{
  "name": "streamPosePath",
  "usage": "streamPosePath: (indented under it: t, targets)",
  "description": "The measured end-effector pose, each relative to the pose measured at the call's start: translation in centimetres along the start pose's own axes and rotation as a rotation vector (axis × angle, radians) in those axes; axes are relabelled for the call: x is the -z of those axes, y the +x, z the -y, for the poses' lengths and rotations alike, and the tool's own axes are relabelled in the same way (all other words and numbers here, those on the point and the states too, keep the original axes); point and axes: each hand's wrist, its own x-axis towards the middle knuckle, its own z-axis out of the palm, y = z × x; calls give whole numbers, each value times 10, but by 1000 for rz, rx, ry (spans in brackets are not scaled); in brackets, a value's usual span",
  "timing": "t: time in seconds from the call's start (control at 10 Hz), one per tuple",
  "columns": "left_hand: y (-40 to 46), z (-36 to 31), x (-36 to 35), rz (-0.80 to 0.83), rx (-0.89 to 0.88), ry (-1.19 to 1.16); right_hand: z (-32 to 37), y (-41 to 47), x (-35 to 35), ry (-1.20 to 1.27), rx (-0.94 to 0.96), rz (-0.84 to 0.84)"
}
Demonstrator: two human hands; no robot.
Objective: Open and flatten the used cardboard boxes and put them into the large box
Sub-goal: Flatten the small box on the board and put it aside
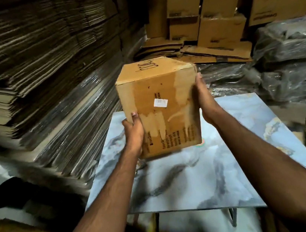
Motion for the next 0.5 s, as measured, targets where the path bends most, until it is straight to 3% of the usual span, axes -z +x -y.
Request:
streamPosePath:
  t: [0.2,0.3,0.4,0.5]
  targets:
    - [7,13,-17,96,87,-425,30,2,-1,-299,155,24]
    - [11,21,-30,38,200,-570,44,0,-8,-382,185,134]
    - [6,49,-40,34,389,-684,51,-9,-24,-604,277,255]
    - [-7,85,-52,129,572,-616,39,-15,-31,-804,367,317]
